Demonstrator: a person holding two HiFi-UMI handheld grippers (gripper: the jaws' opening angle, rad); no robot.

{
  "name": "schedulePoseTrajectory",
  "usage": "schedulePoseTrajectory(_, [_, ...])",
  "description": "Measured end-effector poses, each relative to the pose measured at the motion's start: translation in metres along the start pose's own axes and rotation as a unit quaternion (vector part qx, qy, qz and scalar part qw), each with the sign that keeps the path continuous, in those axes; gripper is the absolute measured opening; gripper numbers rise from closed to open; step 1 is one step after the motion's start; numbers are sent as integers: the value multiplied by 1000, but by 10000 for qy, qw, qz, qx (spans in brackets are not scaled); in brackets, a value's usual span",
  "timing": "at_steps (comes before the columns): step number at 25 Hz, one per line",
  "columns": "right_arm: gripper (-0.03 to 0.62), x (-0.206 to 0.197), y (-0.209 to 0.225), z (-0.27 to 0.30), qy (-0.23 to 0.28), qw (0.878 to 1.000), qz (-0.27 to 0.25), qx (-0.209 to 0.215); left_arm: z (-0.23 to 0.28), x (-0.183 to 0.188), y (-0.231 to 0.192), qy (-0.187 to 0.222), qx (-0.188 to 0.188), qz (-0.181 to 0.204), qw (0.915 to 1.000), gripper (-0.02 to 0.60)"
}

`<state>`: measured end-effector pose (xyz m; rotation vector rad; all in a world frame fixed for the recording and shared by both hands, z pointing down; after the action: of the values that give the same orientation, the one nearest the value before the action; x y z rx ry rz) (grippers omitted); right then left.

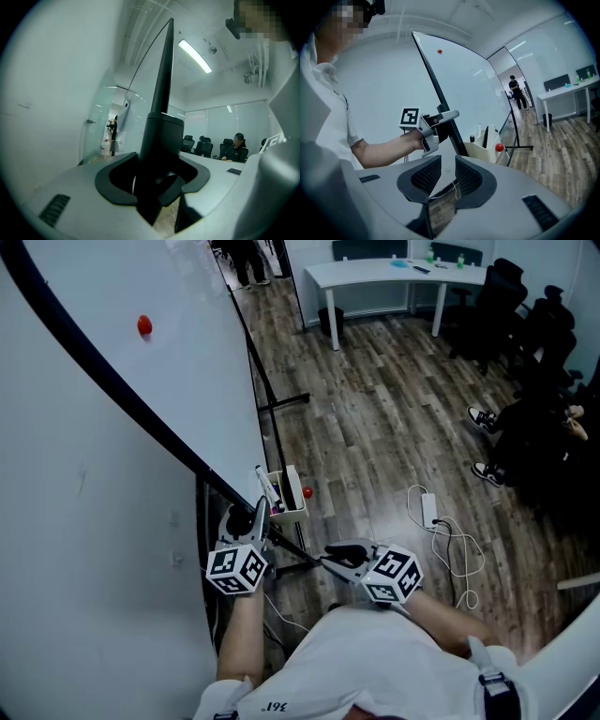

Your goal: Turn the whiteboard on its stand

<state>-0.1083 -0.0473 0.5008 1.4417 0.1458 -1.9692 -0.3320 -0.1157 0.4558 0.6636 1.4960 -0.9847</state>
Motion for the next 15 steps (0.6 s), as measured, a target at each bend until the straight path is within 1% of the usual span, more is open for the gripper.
schedulePoseTrajectory(2, [97,3,-1,2,-1,10000,0,4,0,3,1,-3,-10,-5,10000,219])
schedulePoseTrajectory(11, [97,-5,-4,1,10,10000,-4,16,-12,-7,18,-9,-25,-8,10000,220])
schedulePoseTrajectory(15, [97,0,-5,0,17,10000,9,23,-14,-4,25,-22,-24,-7,10000,219])
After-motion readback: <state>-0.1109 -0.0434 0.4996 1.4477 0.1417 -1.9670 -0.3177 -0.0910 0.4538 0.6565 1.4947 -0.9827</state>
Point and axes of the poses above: the fingertips, and each gripper's own axes: z forward along the fingers, y to its right, x out of its top, the point moved 7 cm from there along -z, backward along the fingers, and after that the axes turned 14 degrees about -x, right-handed, at the moved point
